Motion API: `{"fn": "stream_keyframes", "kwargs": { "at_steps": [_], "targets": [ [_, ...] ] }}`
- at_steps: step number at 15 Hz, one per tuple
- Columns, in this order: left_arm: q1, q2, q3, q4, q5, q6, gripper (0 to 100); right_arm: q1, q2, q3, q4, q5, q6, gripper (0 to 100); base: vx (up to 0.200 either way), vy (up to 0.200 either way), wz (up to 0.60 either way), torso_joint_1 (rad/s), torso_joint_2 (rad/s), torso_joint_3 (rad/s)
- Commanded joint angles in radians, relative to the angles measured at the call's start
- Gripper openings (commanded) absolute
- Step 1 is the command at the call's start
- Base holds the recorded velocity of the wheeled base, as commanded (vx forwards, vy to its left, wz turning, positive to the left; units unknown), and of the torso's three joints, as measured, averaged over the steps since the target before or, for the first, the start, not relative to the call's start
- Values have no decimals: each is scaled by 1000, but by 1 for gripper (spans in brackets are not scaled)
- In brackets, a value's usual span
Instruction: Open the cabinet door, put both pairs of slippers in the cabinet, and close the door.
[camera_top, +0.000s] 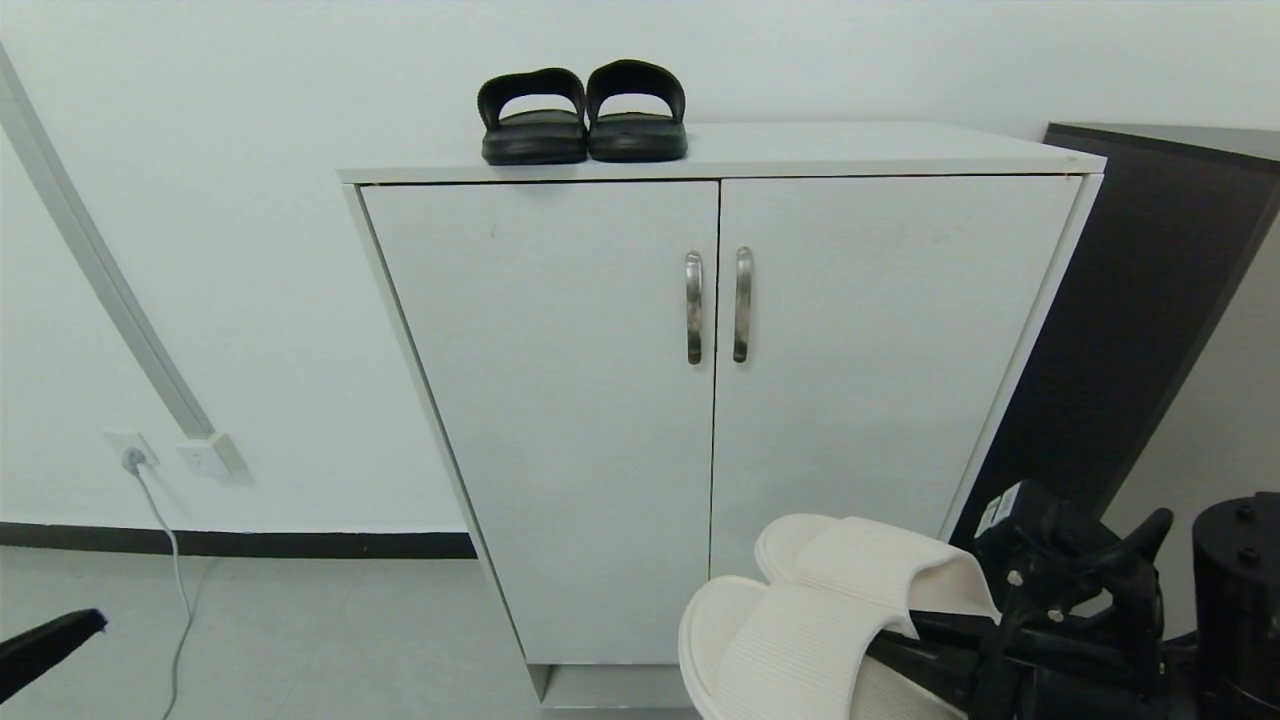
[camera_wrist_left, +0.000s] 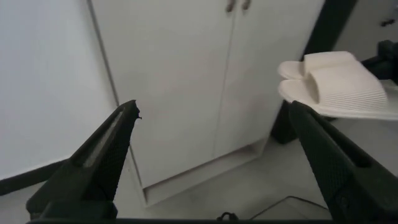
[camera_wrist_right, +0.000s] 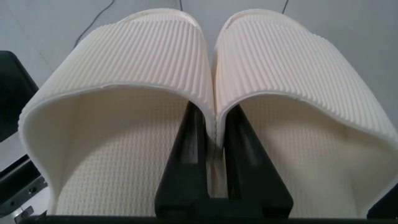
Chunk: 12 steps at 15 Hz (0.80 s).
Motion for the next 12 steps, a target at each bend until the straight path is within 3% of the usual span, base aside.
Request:
{"fn": "stream_keyframes", "kwargs": {
  "at_steps": [1,5,6,7,9,12],
  "targets": [
    [-45,210,-53,-59,-65,-1,100,0,8,1,0,1,0,0,0,0,0,0,0,0],
    [-309,459,-248,-171,-63,-75,100,0,43,2,-32,-1,3,0,0,0,0,0,0,0],
    [-329,482,-271,-176,-62,-84,100,0,44,2,-40,-1,3,0,0,0,0,0,0,0],
    [-395,572,-377,-179,-62,-143,100,0,46,4,-51,-1,3,0,0,0,0,0,0,0],
    [-470,663,-478,-193,-65,-213,100,0,47,12,-51,-1,3,0,0,0,0,0,0,0],
    [-540,793,-535,-263,-63,-218,100,0,44,12,-52,-1,5,0,0,0,0,0,0,0]
  ]
}}
